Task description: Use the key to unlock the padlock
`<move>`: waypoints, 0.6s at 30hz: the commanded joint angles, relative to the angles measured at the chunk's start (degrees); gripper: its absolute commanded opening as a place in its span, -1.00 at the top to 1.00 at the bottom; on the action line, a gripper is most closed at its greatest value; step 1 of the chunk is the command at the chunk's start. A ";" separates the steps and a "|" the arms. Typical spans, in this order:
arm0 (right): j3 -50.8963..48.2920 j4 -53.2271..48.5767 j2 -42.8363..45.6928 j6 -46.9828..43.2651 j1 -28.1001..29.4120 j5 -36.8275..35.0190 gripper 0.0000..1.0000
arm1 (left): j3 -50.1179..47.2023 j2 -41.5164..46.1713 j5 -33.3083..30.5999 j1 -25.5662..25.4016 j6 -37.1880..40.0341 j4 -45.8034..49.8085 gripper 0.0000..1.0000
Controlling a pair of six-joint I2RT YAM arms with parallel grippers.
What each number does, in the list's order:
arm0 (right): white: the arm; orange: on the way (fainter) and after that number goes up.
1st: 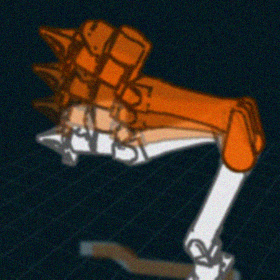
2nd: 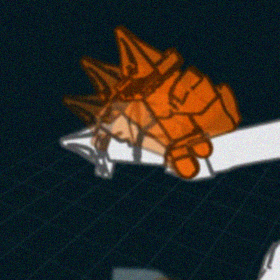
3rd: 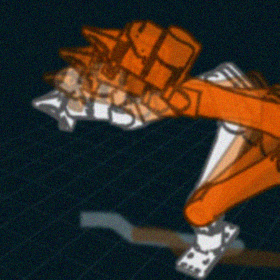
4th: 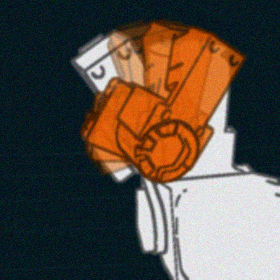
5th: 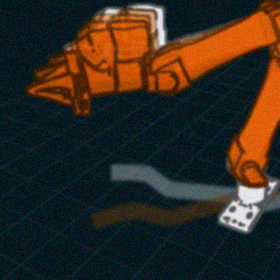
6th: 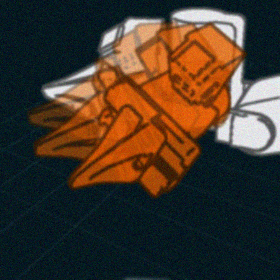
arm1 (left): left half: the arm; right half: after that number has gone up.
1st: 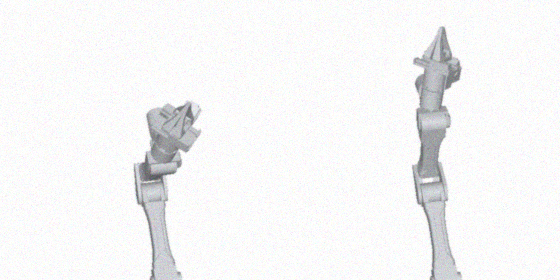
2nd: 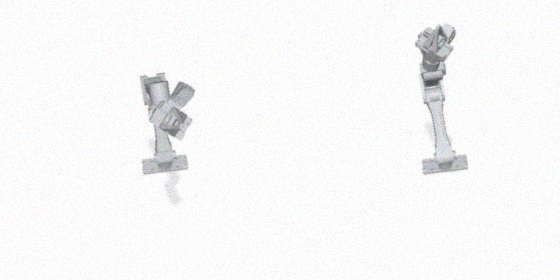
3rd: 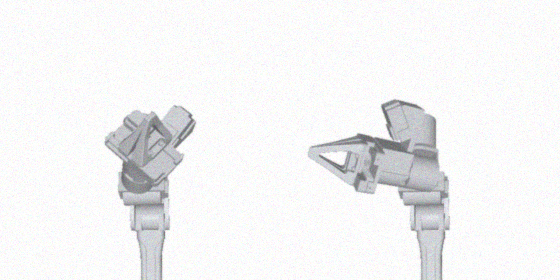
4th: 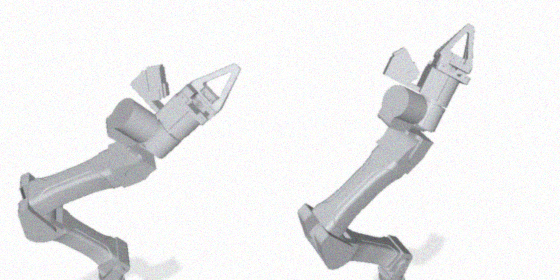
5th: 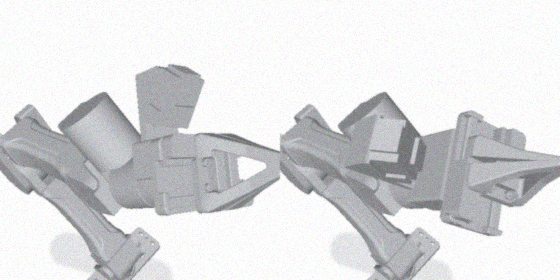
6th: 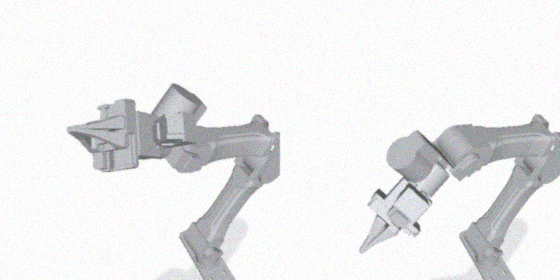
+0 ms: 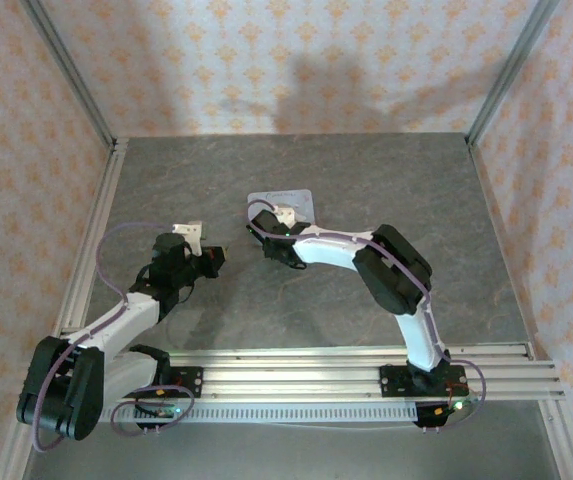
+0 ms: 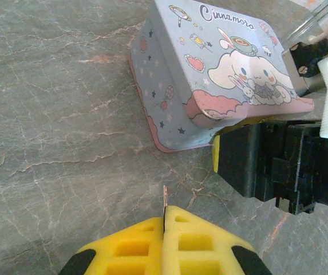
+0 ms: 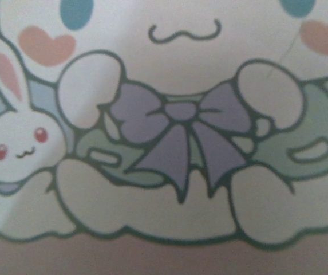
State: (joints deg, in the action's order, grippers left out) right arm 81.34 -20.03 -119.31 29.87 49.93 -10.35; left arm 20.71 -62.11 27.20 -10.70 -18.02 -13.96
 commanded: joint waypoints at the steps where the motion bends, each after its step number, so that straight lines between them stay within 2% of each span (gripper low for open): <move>1: 1.26 0.40 -1.54 -0.75 -0.71 -2.48 0.20 | -0.82 0.75 0.95 0.43 1.06 -1.58 1.00; 4: 1.26 0.67 -1.46 -1.05 -0.93 -2.64 0.35 | -1.11 1.35 0.84 0.49 1.06 -1.51 1.00; 12: 3.06 -1.77 1.14 -2.23 -1.42 -0.46 0.90 | -2.16 3.50 3.76 0.42 1.57 -3.80 1.00; 15: 4.36 -5.34 3.53 -3.35 -1.59 1.70 1.00 | -2.27 4.44 5.18 0.37 1.33 -5.11 1.00; 18: 5.85 -9.54 5.60 -4.03 -2.18 6.05 1.00 | -1.67 3.27 6.90 0.30 1.89 -5.35 1.00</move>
State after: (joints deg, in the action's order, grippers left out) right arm 84.27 -24.38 -119.15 27.18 48.34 -7.29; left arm 18.92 -58.81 31.18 -10.70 -17.80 -16.36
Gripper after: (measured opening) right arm 0.108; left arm 0.048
